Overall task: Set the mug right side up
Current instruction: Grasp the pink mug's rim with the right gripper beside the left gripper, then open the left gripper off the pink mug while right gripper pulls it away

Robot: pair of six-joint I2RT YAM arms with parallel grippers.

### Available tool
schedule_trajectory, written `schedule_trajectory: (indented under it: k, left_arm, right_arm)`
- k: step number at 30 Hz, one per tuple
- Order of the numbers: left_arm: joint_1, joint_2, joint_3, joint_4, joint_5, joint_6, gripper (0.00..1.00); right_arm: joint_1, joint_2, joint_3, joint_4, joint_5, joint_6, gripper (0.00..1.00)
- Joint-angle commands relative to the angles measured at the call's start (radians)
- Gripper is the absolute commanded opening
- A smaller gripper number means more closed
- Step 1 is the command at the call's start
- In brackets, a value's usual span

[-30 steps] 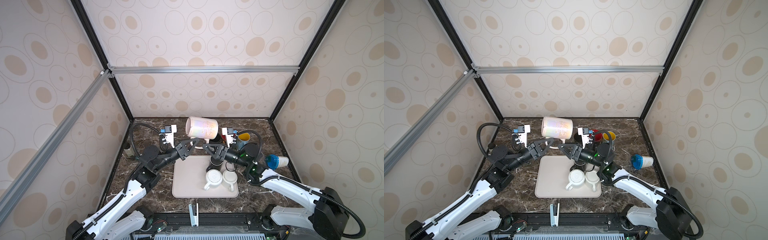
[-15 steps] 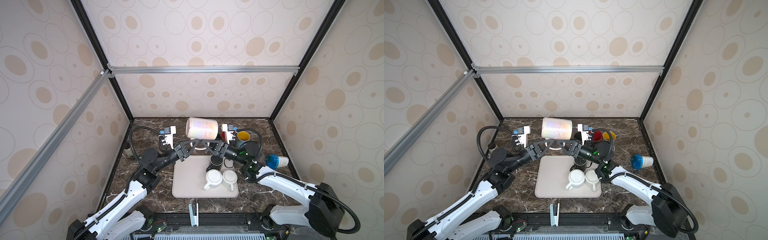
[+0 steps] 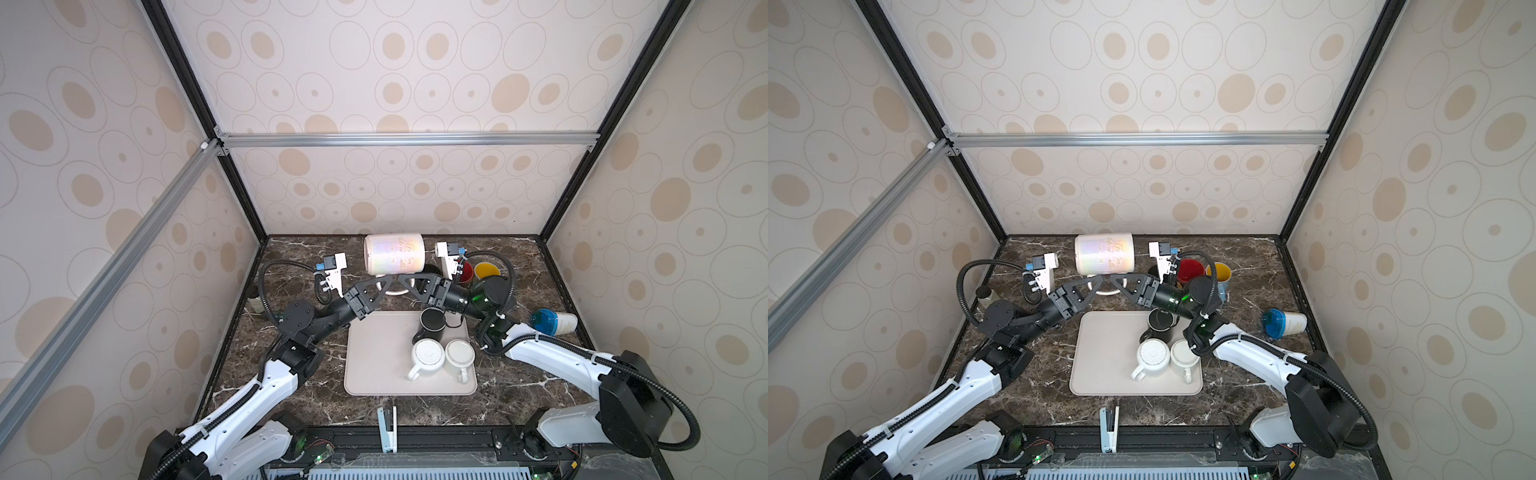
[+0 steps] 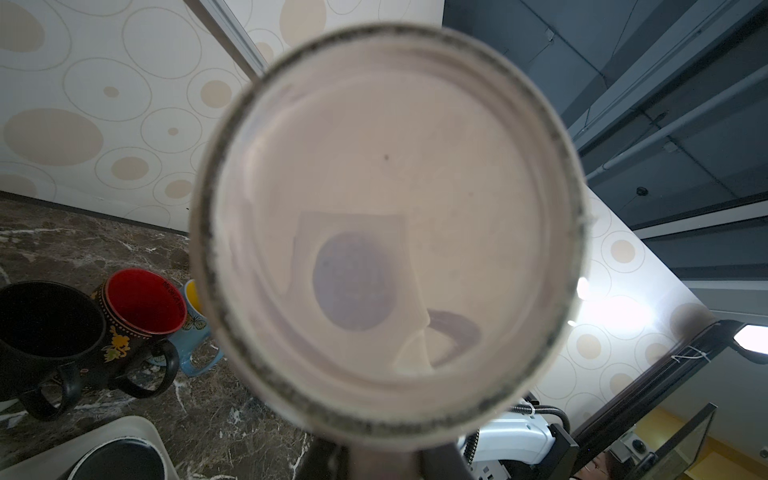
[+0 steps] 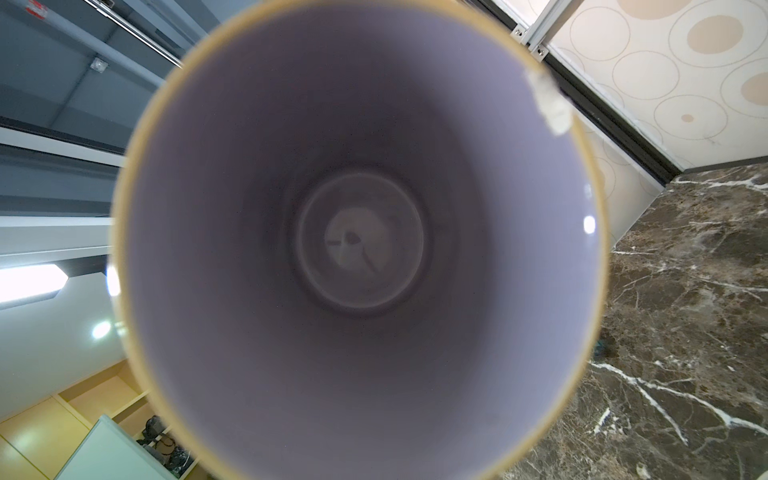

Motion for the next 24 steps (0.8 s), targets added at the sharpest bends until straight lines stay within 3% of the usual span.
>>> schedule_trajectory:
  k: [1,2,3,7,13,18,21,24]
  left_arm:
    - [0.034,-0.044,0.016,0.019,0.039,0.059,0.46]
    - [0.042,-0.048,0.019,-0.033,0.028,0.094,0.68]
    - [0.055,-0.056,0.027,-0.12,-0.009,0.141,0.98]
    - [0.094,-0.111,0.009,-0.323,-0.159,0.258,1.0]
    - [0.109,-0.167,0.017,-0.516,-0.287,0.371,1.0]
    - [0.112,-0.107,0.052,-0.607,-0.268,0.362,1.0]
    - [0.112,-0.08,0.084,-0.708,-0.261,0.424,1.0]
    - [0.112,-0.127,0.046,-0.71,-0.282,0.456,1.0]
  right_arm:
    - [-0.01,-0.033,0.062,-0.002,0.008,0.018,0.0]
    - [-0.01,-0.045,0.06,-0.03,0.015,-0.001,0.0]
    - [-0.01,-0.062,0.059,-0.081,0.029,-0.03,0.0]
    - [-0.01,-0.121,0.063,-0.266,0.096,-0.151,0.0]
    - [-0.013,-0.15,0.137,-0.519,0.134,-0.271,0.0]
    - [-0.013,-0.087,0.278,-0.789,0.157,-0.364,0.0]
    - [-0.011,-0.03,0.358,-0.9,0.182,-0.394,0.0]
    - [-0.008,0.015,0.423,-0.98,0.24,-0.439,0.0]
